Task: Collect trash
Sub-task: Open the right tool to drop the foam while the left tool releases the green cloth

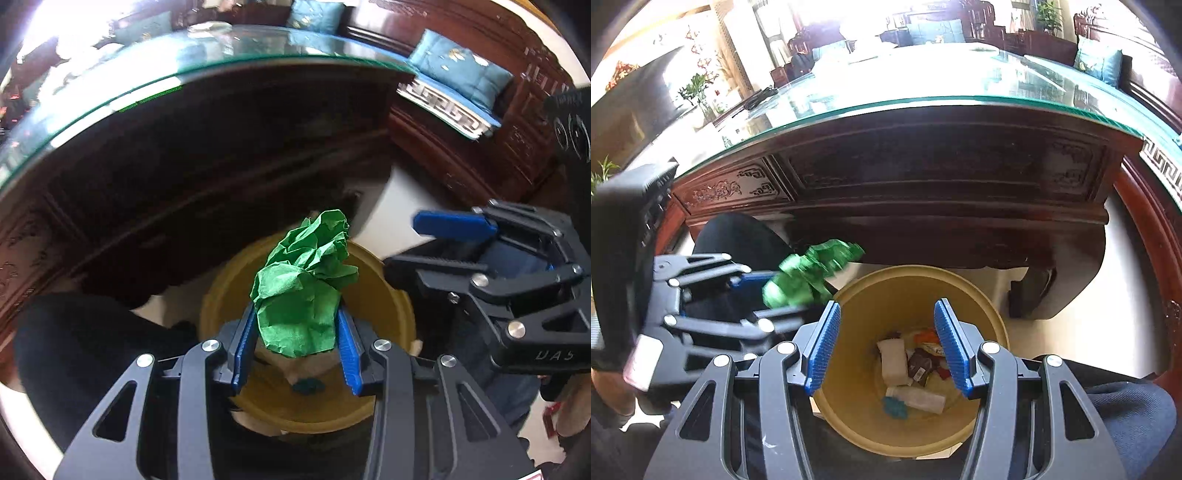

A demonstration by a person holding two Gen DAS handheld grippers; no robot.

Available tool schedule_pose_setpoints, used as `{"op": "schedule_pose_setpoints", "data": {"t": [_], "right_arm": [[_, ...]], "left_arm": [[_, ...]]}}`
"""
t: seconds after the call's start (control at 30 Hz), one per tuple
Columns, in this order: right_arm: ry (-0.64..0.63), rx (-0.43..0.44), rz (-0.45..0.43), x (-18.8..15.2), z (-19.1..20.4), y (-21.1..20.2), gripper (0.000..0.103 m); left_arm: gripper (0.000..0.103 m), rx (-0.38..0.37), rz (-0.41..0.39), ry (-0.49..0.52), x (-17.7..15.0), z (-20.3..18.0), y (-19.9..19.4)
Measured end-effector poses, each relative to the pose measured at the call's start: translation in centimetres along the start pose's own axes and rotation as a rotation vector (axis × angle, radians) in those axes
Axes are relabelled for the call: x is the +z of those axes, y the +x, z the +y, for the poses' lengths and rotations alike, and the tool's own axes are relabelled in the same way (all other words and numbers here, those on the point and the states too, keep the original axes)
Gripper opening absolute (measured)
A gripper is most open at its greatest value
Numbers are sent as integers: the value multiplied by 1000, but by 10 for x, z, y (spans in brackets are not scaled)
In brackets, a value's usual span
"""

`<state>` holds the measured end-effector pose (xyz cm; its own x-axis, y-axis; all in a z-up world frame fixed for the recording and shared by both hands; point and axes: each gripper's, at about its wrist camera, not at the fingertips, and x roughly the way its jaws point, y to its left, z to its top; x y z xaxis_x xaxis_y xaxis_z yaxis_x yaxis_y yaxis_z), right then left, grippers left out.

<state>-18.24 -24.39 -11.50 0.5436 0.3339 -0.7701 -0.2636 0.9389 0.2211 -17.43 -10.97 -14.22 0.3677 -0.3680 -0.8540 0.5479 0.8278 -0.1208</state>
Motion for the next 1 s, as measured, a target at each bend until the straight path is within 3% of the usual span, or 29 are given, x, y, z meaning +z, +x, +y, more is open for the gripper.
{"op": "schedule_pose_setpoints", "data": {"t": [0.43,0.73,1.0], "right_arm": [[25,-5,-33,2,-10,-10,53],[15,1,-28,7,-7,-7,53],[8,0,-37,11,-3,-9,53]], "left_arm": [[48,-40,85,54,-4,-26,25],[59,-58,86,55,-9,-23,23],[59,-43,61,35,-5,-18,16]]}}
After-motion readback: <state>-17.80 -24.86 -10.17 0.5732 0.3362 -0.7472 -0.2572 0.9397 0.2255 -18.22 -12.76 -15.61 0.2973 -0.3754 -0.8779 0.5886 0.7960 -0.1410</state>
